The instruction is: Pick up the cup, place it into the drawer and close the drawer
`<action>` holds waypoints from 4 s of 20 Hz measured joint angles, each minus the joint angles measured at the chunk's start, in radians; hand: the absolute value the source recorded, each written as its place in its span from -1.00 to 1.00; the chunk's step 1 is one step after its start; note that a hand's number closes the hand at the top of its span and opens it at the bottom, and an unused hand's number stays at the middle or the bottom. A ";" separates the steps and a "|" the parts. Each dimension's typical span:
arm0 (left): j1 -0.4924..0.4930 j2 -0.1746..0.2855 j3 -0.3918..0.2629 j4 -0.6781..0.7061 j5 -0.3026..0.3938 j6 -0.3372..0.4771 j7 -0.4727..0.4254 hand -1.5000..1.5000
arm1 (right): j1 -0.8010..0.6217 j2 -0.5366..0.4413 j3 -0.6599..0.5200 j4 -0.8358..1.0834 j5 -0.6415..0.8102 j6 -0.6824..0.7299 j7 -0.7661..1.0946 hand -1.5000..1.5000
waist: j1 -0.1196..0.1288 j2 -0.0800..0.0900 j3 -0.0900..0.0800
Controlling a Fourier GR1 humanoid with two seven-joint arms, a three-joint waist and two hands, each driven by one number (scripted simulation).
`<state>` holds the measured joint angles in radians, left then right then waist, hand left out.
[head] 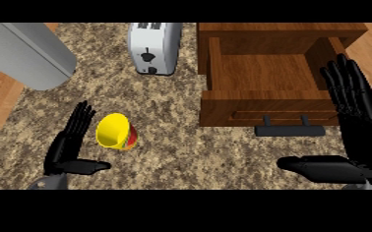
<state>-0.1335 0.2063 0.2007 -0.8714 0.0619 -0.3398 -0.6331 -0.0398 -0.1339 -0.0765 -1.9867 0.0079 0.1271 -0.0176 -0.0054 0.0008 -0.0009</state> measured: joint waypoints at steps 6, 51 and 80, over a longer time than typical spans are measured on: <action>-0.101 0.013 0.018 0.270 -0.047 0.019 -0.185 -1.00 | -0.042 -0.019 -0.034 0.010 -0.030 0.020 0.033 -1.00 | -0.001 0.001 0.000; -0.351 -0.074 0.019 0.575 -0.031 -0.139 -0.288 1.00 | -0.050 0.000 -0.020 0.074 -0.006 0.045 -0.010 -1.00 | -0.014 0.007 -0.003; -0.471 -0.127 0.017 0.047 0.100 0.100 -0.130 1.00 | -0.023 -0.036 -0.084 0.049 -0.037 0.063 0.007 -1.00 | 0.009 -0.007 0.002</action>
<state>-0.6042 0.0789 0.2181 -0.8239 0.1614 -0.2395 -0.7635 -0.0628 -0.1703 -0.1604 -1.9374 -0.0296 0.1897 -0.0106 0.0039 -0.0063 0.0008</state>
